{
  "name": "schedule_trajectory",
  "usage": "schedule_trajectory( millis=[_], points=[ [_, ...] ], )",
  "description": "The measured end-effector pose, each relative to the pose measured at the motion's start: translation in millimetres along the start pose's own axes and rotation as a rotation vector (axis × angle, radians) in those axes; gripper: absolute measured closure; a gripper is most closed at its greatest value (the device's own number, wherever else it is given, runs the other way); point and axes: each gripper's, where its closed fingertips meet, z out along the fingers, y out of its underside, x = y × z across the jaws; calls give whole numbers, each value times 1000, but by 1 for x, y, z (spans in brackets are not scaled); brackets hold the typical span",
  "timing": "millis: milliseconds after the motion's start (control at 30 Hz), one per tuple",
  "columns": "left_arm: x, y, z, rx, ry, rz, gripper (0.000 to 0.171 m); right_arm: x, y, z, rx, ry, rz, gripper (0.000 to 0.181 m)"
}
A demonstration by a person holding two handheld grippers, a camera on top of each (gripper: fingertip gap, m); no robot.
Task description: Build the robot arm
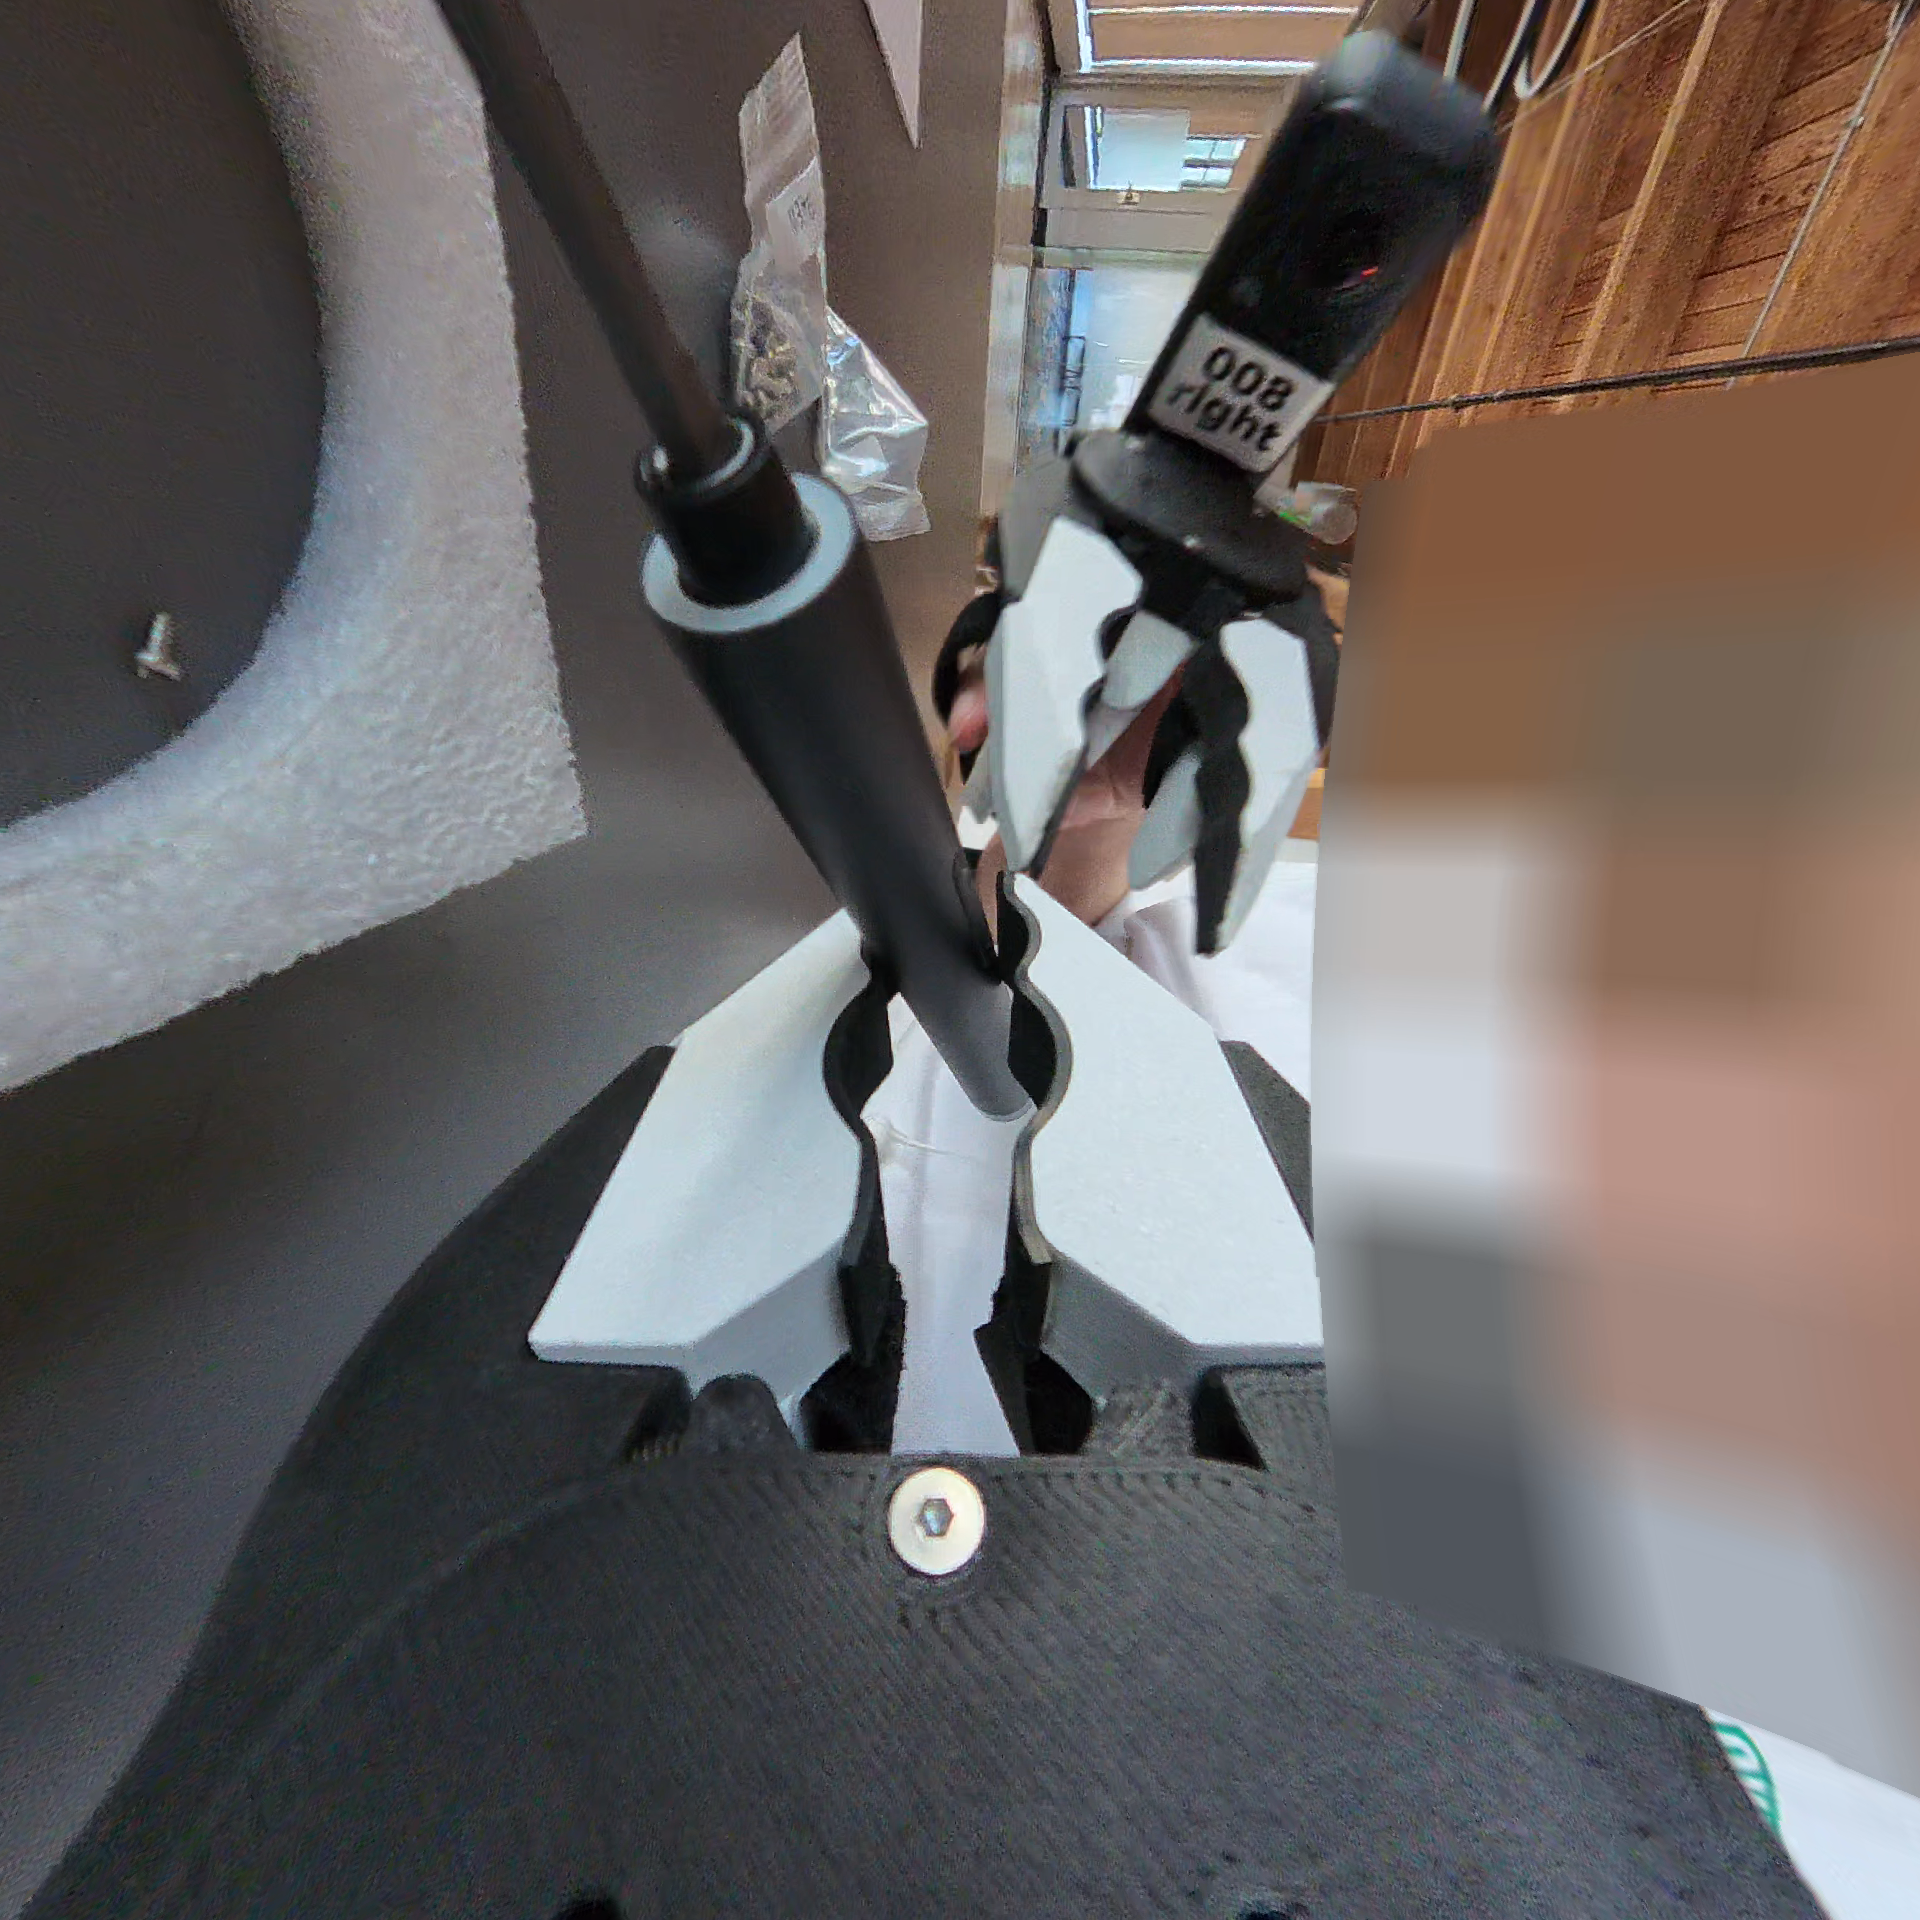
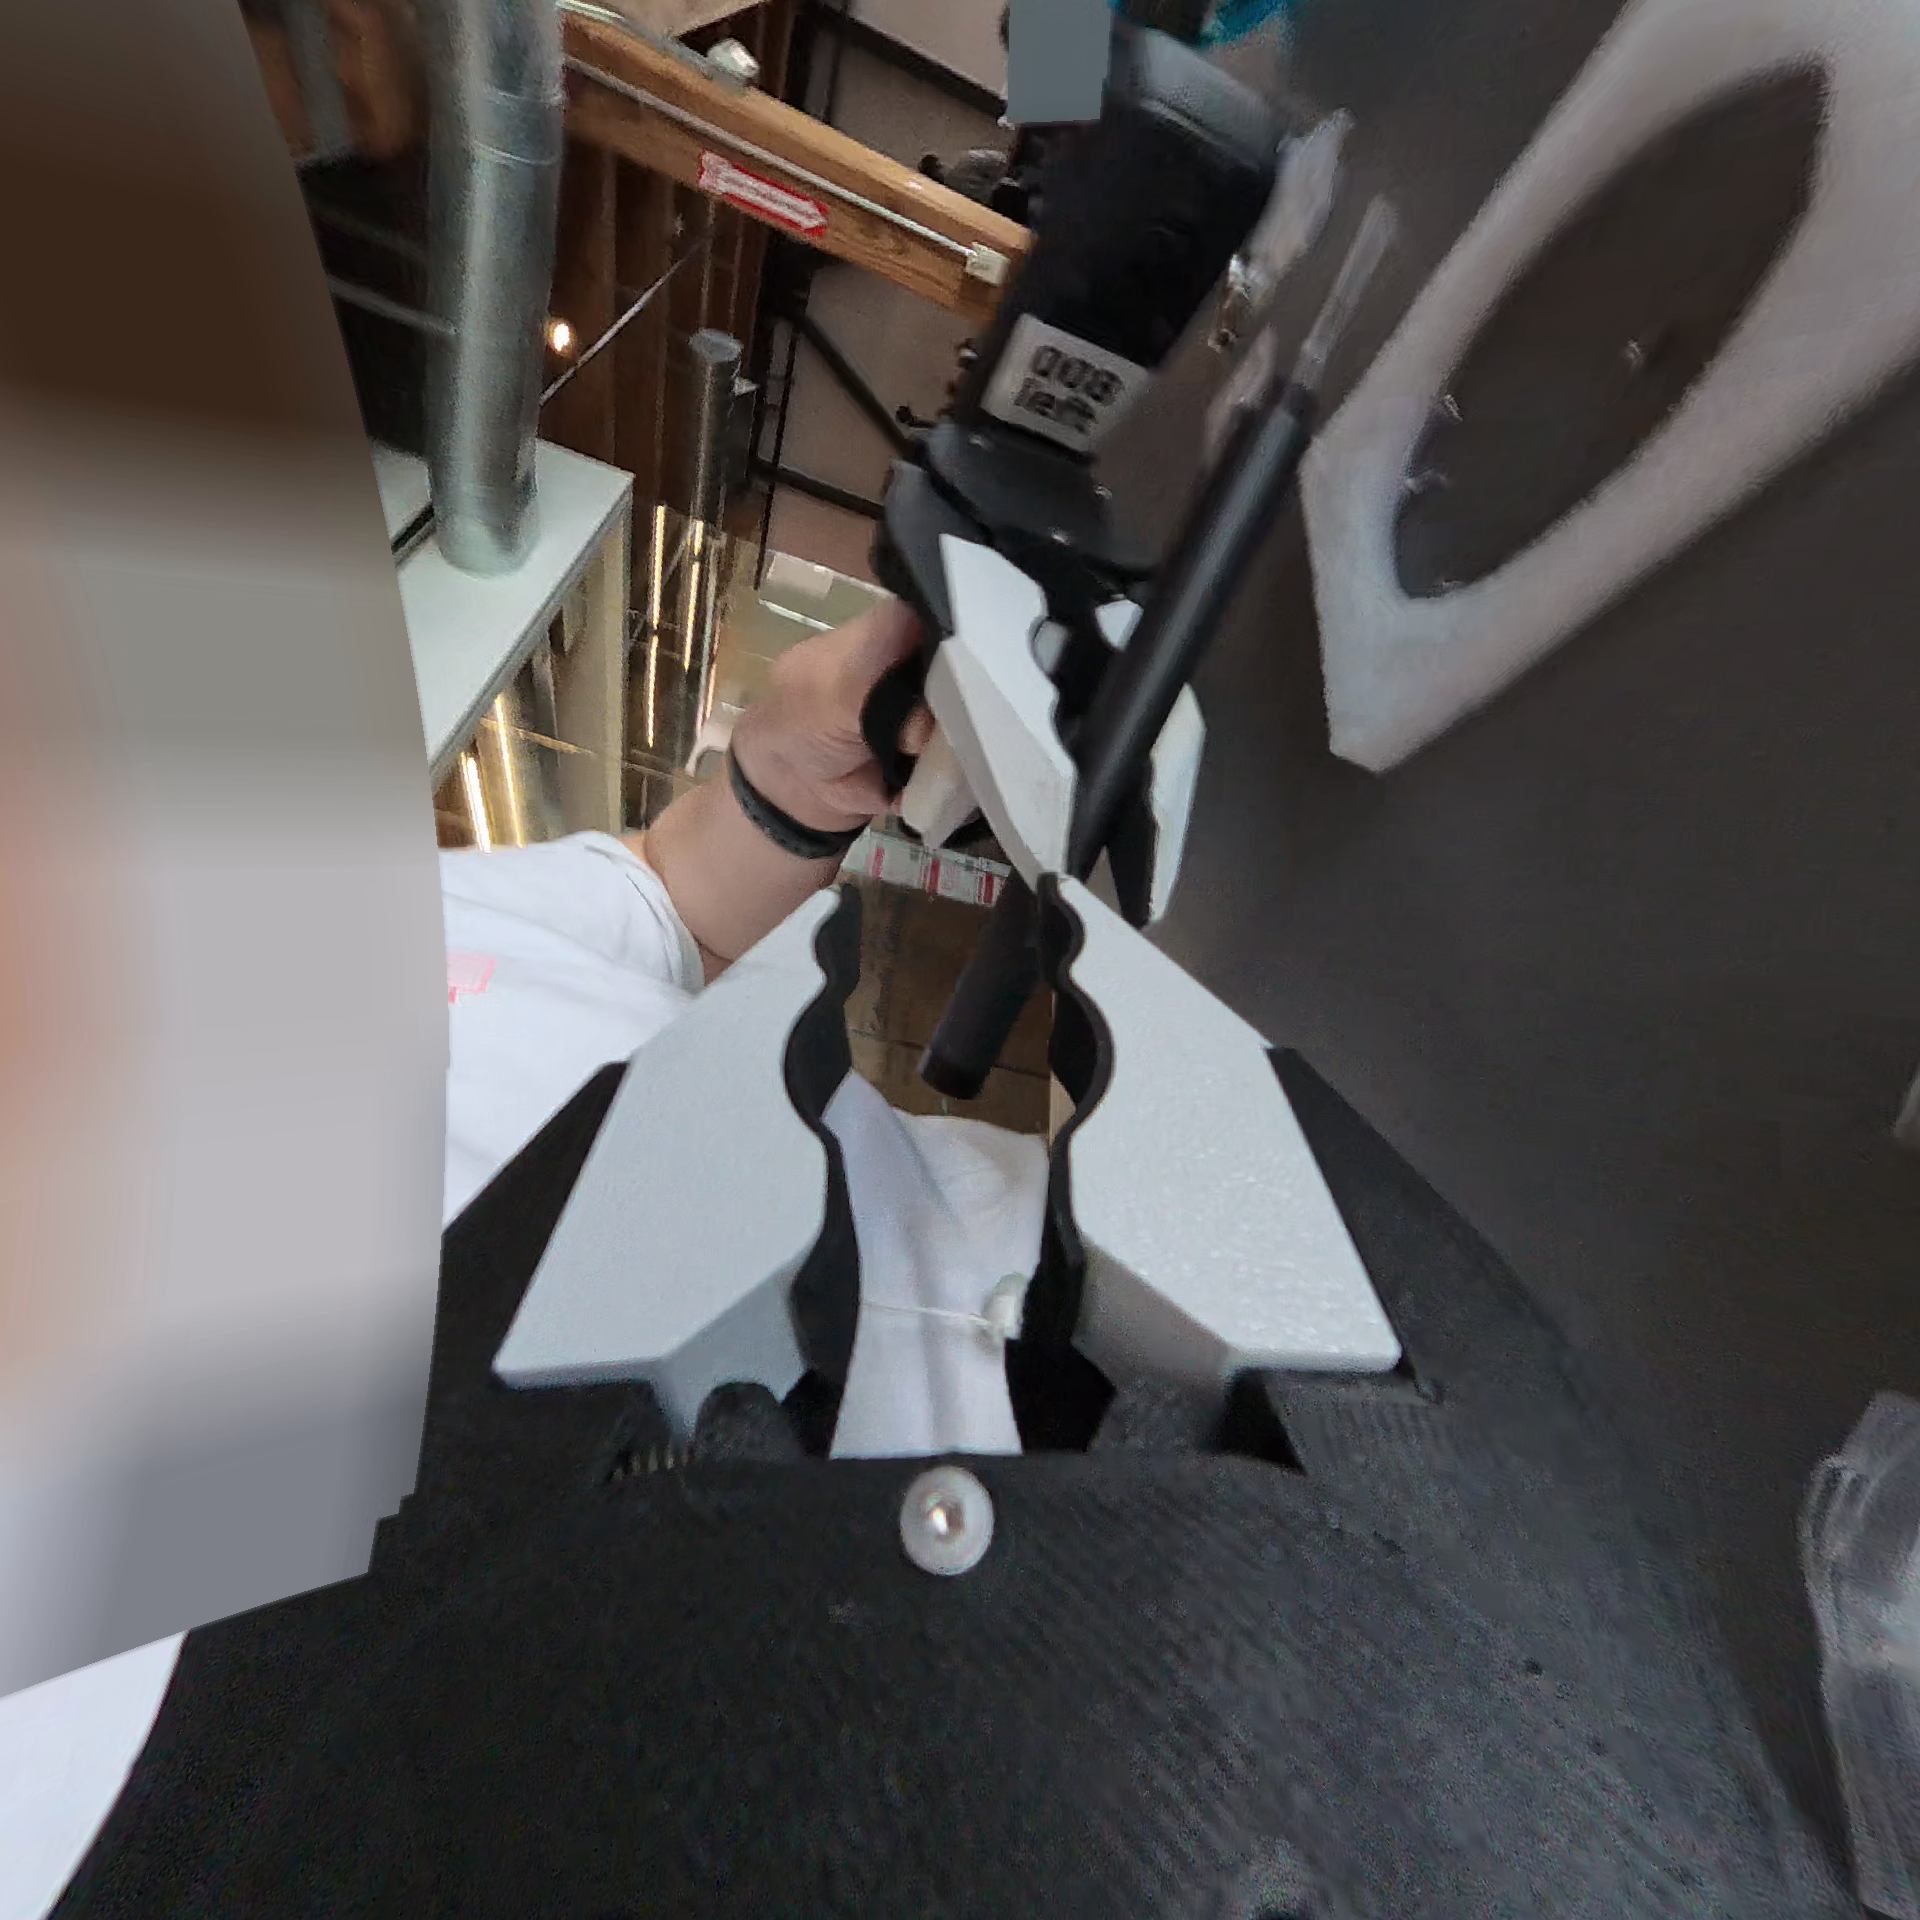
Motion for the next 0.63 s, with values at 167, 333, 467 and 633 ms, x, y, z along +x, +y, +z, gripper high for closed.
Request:
schedule_trajectory(
  millis=[167, 333, 467, 633],
  points=[
    [-2, 5, 2, -22, -44, 33, 156, 10, 8, 1, -18, 18, 131, 151],
    [-4, 3, -1, 20, -42, 3, 156, 8, 28, 6, -93, 80, 119, 137],
    [-7, 1, -8, 64, -50, 5, 156, 10, 28, 8, -30, 116, 98, 145],
    [-3, 2, 0, 58, -21, -21, 156, 5, 41, 36, -42, 2, 206, 160]
  ],
)
